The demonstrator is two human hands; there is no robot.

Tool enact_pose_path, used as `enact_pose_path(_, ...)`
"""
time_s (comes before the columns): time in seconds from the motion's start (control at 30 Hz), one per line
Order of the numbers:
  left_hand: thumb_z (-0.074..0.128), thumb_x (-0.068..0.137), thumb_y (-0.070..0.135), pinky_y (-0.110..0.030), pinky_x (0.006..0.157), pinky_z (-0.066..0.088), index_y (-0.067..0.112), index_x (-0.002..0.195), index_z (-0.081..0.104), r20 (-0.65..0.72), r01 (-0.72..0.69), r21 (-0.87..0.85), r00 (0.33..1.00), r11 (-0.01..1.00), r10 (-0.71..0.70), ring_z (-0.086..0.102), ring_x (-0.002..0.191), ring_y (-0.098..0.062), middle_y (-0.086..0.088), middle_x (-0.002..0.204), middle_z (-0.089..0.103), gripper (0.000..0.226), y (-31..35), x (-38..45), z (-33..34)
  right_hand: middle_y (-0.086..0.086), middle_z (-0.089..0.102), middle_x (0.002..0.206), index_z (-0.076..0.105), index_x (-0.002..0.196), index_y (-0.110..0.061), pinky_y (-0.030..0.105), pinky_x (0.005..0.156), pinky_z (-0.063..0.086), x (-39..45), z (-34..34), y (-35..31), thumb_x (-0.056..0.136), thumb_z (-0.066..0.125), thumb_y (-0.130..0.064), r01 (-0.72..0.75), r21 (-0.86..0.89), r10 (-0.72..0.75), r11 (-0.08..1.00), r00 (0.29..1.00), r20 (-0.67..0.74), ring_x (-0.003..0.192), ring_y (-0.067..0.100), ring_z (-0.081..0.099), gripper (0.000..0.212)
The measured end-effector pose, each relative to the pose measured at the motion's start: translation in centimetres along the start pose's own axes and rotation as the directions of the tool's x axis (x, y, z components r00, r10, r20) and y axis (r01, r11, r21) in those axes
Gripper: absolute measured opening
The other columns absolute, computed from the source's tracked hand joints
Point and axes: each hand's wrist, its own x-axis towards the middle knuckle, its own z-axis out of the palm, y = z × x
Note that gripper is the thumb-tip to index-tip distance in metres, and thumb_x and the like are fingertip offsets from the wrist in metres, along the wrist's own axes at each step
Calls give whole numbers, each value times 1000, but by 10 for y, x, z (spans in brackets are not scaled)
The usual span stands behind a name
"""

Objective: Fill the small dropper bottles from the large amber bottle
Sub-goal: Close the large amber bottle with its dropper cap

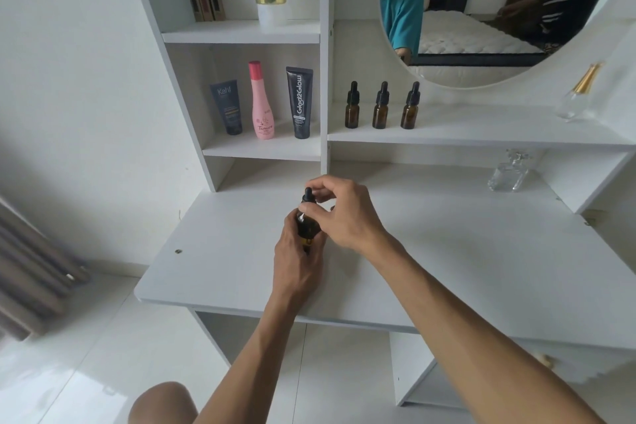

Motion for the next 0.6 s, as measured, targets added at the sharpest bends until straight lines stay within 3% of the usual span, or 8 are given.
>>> enact_pose_path(0.07,64,98,17,-3,71,43,21,137,46,1,-3,5,1000,1000,3,61,86,13,12,103,66,43,-1,0,0,-8,69,100,69,116,-18,11,74,47,0,-2,0,82,80,-25,-12,15,12,1000,1000,-6,96,5,65,36)
enact_pose_path(0.2,64,98,18,-3,70,43,34,129,42,6,-19,7,1000,1000,19,62,90,11,22,101,63,41,1,0,0,-5,72,109,68,120,-19,17,81,49,1,-3,0,83,77,-19,-1,23,0,1000,999,32,102,4,66,38)
enact_pose_path(0.33,65,99,18,-3,69,43,20,137,46,-2,-21,10,1000,1000,21,62,85,4,14,102,64,43,1,0,0,-5,71,105,68,119,-21,20,80,52,2,-3,-1,80,80,-24,-12,16,12,1000,1000,22,98,6,65,40)
enact_pose_path(0.47,65,99,18,-5,68,44,30,131,43,12,-28,2,1000,1000,28,63,85,-2,17,101,63,41,0,0,0,-5,72,109,67,121,-21,17,81,48,1,-3,0,83,76,-19,0,18,0,1000,999,44,102,6,65,38)
enact_pose_path(0.6,65,98,18,-3,68,43,20,136,46,4,-15,7,1000,1000,15,63,83,2,15,101,65,42,0,0,0,-5,71,105,68,119,-20,17,77,49,1,-3,0,80,80,-23,-14,21,13,1000,1000,23,98,7,65,41)
